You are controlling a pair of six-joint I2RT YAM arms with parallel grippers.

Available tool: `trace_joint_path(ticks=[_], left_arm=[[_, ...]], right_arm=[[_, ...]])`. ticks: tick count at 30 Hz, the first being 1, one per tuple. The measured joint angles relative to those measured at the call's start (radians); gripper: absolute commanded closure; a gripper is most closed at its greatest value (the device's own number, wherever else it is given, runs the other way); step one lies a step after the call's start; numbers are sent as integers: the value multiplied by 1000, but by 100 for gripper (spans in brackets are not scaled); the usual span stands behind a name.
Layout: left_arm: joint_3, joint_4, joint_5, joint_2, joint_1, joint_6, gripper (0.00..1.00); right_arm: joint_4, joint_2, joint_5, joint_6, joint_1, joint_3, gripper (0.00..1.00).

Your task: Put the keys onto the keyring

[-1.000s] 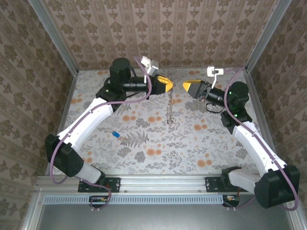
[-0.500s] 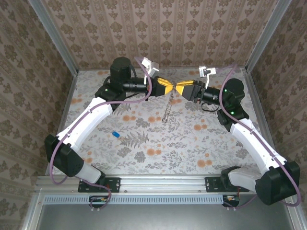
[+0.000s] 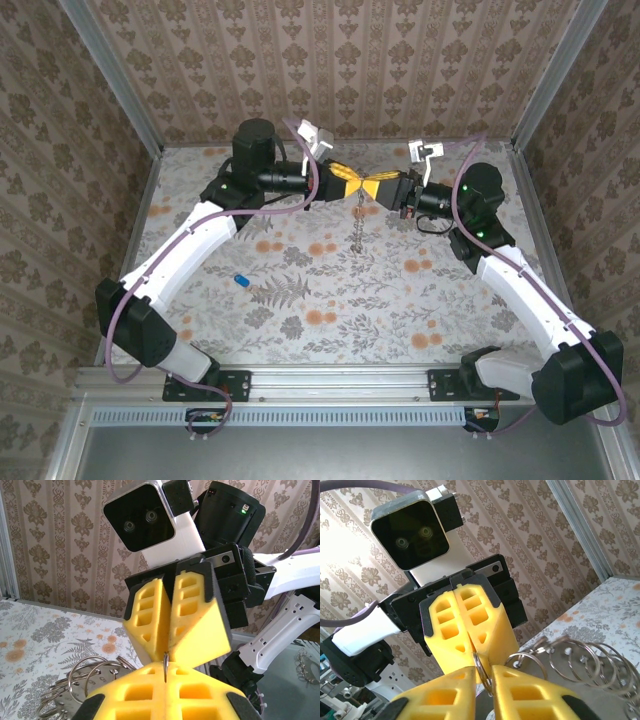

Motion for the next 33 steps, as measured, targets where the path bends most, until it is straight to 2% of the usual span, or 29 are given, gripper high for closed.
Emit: trace_joint_path(ticks=[2, 5, 9, 12, 17, 21, 27, 33], left_arm=[[5, -6, 0, 2, 0, 0, 100], [16, -13, -2, 7, 0, 0, 100], [17, -8, -42, 8, -1, -14, 67], [-10, 53, -101, -2, 3, -55, 59], [-126, 195, -177, -55, 29, -167, 59], [-191, 302, -218, -79, 34, -255, 66], [-232, 453, -223, -79, 29, -377, 71], [-233, 542, -219, -77, -7, -431, 72]], right_arm=[[-3, 0, 0, -6, 0, 3, 100], [-6, 0, -2, -18, 0, 8, 100], [-18, 0, 13, -41, 0, 8, 100], [-25, -1, 21, -47, -2, 8, 100], [-3, -1, 43, -31, -5, 7, 100], [53, -2, 76, -5, -5, -8, 100], [155, -2, 140, 52, -5, -24, 100], [252, 0, 188, 112, -2, -32, 100]])
